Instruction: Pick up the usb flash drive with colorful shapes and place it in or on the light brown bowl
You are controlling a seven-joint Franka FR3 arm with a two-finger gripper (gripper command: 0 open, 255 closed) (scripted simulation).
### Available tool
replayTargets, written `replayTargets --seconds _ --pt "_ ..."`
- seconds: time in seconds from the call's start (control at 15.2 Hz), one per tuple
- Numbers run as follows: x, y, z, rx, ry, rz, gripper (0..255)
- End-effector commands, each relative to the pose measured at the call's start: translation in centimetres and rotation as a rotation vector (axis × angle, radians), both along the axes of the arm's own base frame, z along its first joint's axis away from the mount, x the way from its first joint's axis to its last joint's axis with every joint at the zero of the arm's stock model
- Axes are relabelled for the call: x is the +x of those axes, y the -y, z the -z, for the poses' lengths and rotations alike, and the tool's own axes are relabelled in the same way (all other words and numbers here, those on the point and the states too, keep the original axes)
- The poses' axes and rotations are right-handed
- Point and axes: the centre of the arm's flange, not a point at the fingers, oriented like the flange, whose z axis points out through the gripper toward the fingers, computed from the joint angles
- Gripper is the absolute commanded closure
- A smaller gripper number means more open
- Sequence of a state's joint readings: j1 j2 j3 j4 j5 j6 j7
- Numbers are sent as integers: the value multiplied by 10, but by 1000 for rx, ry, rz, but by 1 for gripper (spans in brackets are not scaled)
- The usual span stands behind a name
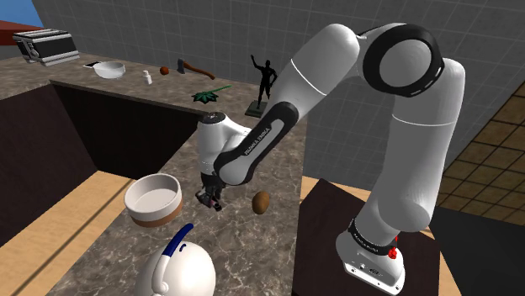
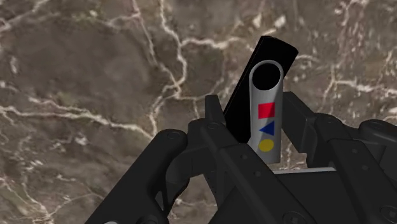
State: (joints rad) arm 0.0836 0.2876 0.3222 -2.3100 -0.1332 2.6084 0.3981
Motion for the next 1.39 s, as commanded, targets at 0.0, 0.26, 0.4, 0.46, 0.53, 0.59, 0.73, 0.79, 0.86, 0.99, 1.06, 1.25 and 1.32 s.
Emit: replayTargets --seconds 0.0,0.26,0.4,0.46,0.53,0.59,0.73,0.79,0.86,0.99,1.06,1.25,1.32 --pt "0 0 -11 0 -1 0 255" --pt "0 0 -32 0 -1 0 255" --pt "0 0 -43 0 -1 0 255" --pt "0 0 -48 0 -1 0 255" --pt "0 0 -53 0 -1 0 255" --pt "0 0 -58 0 -1 0 255" --pt "0 0 -69 0 -1 0 255" --pt "0 0 -74 0 -1 0 255" --pt "0 0 -80 0 -1 0 255" --pt "0 0 -90 0 -1 0 255" --pt "0 0 -95 0 -1 0 255" --pt "0 0 -111 0 -1 0 255" --pt "0 0 -116 0 -1 0 255"
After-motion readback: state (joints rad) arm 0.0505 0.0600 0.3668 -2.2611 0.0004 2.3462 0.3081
